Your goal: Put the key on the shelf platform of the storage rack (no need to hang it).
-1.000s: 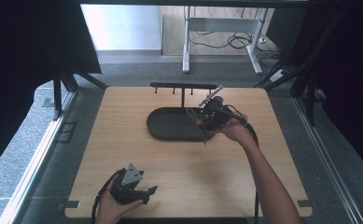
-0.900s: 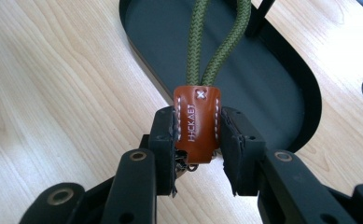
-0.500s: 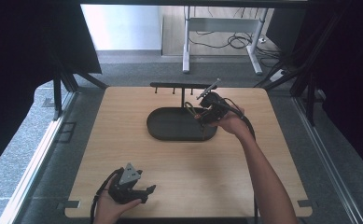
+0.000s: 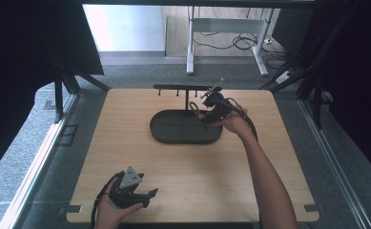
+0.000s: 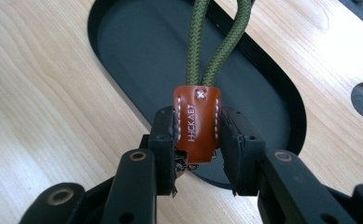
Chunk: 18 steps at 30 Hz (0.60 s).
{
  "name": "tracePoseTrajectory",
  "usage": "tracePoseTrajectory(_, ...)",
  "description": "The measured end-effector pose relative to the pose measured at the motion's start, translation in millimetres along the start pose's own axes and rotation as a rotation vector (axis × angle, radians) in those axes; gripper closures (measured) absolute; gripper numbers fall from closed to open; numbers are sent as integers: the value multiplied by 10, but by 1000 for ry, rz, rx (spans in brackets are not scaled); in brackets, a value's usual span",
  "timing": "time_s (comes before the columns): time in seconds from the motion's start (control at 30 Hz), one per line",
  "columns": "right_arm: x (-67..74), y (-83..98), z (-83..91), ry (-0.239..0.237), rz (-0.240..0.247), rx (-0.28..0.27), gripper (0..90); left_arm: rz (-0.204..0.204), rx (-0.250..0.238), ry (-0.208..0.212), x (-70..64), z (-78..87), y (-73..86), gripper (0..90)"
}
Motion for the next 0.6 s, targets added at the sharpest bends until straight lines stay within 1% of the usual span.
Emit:
tracePoseTrajectory(0.1,-28,-16,-23,-1,-7,-3,672,1,0,3,-3,-11,1,276)
tracePoseTrajectory(0.17,-55,-27,-47,7,-8,-2,672,2,2,4,-6,-16,2,276)
tracePoseTrajectory(0.2,-60,-34,-59,11,-20,0,672,1,3,4,-7,-16,2,276)
tracePoseTrajectory(0.23,-72,-39,-72,13,-21,3,672,1,3,4,-7,-14,2,276)
tracePoseTrajectory(0.43,-115,-80,-147,17,-29,7,672,5,4,0,22,0,13,275)
tracePoseTrajectory(0.6,-148,-69,-231,30,-42,3,672,8,2,-2,29,1,17,275)
Point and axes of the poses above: each handheld gripper's, and its own axes: z roughly backward along the jaws, y roughly out of its underside, x roughly to its left, the point moved 4 cm from there along -z, roughly forward along the jaws, and after that the axes turned 6 degrees about y, right-handed, at the moved point
